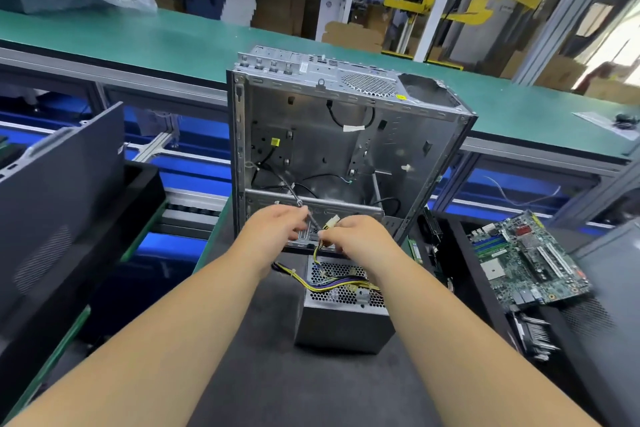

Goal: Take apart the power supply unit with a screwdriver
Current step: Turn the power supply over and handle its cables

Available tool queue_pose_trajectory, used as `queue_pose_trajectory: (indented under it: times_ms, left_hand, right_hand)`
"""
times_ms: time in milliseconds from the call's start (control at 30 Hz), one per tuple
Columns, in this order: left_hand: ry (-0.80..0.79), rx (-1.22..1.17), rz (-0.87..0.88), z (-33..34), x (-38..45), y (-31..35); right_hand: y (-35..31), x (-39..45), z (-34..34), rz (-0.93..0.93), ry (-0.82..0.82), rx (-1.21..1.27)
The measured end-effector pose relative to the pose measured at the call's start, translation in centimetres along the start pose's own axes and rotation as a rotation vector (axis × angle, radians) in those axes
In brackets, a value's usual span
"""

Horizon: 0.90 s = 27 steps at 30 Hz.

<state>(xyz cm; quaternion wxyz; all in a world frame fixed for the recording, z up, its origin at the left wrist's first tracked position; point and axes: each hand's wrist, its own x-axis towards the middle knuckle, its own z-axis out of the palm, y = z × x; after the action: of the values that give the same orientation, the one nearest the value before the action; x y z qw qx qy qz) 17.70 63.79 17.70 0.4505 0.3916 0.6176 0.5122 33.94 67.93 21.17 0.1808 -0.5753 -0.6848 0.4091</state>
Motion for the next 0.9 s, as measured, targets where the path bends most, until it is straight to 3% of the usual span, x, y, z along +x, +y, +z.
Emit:
queue_pose_trajectory:
  times_ms: [133, 433, 533, 667, 767, 900]
  left_hand:
    - [-0.065, -0.036, -0.023, 1.1, 1.2, 0.2]
    - [-0.083, -0.146, -0.077, 1.1, 2.1, 0.3]
    - [-0.092, -0.302, -0.118, 1.3, 2.6, 0.5]
    - [-0.088, -0.264, -0.081, 1.4, 3.6, 0.8]
    - [0.013, -0.175, -0.093, 1.6, 4.8, 1.2]
    - [0.038, -0.305, -0.145, 2.5, 6.3, 2.1]
  right_hand:
    - [0.5, 0.4, 1.0, -0.026, -0.059, -0.084]
    - [1.3, 1.7, 1.8, -0.084, 0.071, -0.266]
    - [1.2, 1.8, 1.8, -0.11, 0.067, -0.354]
    - [1.1, 1.8, 1.6, -0.075, 0.064, -0.286]
    - [1.2, 1.5, 1.4, -0.025, 0.047, -0.08]
    - [1.6, 1.2, 1.0, -0.005, 0.068, -0.037]
